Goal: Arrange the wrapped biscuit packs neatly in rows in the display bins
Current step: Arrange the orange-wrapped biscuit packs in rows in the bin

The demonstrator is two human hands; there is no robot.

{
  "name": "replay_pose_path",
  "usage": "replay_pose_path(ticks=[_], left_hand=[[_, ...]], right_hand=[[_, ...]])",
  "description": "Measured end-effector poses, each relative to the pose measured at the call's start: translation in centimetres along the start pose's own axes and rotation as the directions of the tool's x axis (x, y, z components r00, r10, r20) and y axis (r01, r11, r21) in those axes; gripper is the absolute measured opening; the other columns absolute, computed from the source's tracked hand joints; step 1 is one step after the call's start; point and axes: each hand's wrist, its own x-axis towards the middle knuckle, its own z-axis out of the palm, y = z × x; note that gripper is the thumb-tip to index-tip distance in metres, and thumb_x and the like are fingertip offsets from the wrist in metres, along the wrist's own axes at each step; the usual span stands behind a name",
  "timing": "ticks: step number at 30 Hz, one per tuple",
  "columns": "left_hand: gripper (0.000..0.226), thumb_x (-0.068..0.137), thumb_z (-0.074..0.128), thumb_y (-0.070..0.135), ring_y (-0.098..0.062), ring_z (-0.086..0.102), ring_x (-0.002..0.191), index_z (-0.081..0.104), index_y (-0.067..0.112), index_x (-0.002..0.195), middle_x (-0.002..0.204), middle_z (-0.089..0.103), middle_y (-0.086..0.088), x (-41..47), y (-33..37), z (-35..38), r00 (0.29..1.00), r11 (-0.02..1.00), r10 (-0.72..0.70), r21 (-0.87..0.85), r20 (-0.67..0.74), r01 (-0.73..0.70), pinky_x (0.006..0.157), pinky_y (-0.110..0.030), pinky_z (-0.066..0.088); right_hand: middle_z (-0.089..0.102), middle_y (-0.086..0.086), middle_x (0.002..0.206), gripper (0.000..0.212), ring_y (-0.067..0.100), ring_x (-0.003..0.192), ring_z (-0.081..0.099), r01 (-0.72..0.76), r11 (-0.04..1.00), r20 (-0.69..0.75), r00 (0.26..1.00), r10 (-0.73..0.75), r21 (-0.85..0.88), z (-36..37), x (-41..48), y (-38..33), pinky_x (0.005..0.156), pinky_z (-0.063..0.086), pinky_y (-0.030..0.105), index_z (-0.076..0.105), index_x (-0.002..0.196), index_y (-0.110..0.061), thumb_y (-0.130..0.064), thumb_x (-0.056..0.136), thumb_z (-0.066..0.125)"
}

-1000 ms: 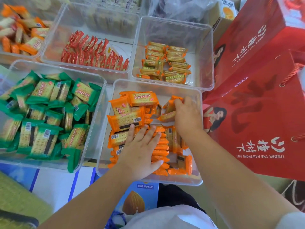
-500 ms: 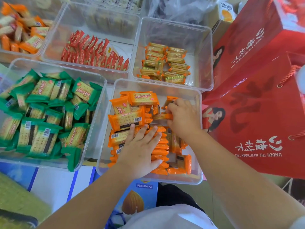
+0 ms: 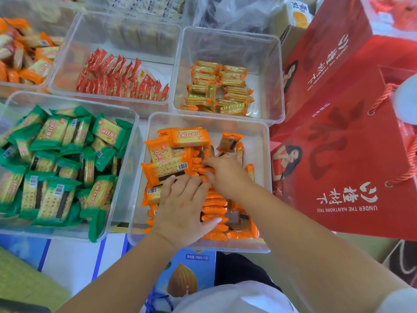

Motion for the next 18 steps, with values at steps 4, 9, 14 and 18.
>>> replay_pose_path(ticks=[4,9,14,18], left_hand=[[0.088,0.063,0.07,0.076,-0.033,0.022,0.15,0.061,0.024,0.133,0.157,0.039,-0.007,0.0,-0.3,-0.3,0.985,0.994,-0.044,0.108,0.166,0.026,0.118,-0.064,0.003],[0.073,0.074,0.064,0.068,-0.03,0.021,0.151,0.059,0.025,0.133,0.159,0.036,-0.006,-2.1,-1.2,-1.0,0.998,0.998,-0.06,-0.012,-0.017,0.06,0.119,-0.063,0.012],[0.076,0.081,0.052,0.067,-0.034,0.012,0.153,0.046,0.028,0.146,0.165,0.021,-0.009,-6.1,-2.6,-1.2,0.973,0.972,-0.227,0.062,-0.031,0.228,0.121,-0.059,0.002],[0.079,0.083,0.046,0.067,-0.035,0.014,0.153,0.044,0.025,0.15,0.167,0.015,-0.01,-6.4,-2.7,-0.8,0.957,0.959,-0.276,0.084,0.091,0.269,0.12,-0.061,0.01]], right_hand=[[0.054,0.001,0.136,0.03,0.017,0.13,0.047,-0.016,0.935,-0.278,0.953,0.122,0.356,0.2,-4.0,0.1,0.108,0.042,0.034,0.067,0.127,-0.018,-0.014,0.1,0.055],[0.069,-0.022,0.098,0.018,-0.007,0.088,0.067,-0.39,0.455,0.097,0.834,0.544,0.8,1.1,-9.0,-2.0,0.069,0.052,0.012,0.061,0.099,-0.056,-0.059,0.099,0.044],[0.061,0.001,0.139,0.074,0.027,0.126,0.059,-0.624,-0.034,0.557,0.669,0.493,0.78,2.8,-8.4,-2.4,0.107,0.046,0.056,0.045,0.146,-0.043,-0.085,0.085,0.039],[0.056,0.005,0.146,0.078,0.03,0.133,0.054,-0.658,-0.078,0.629,0.671,0.393,0.749,2.9,-7.3,-3.7,0.108,0.045,0.057,0.044,0.148,-0.042,-0.085,0.083,0.043]])
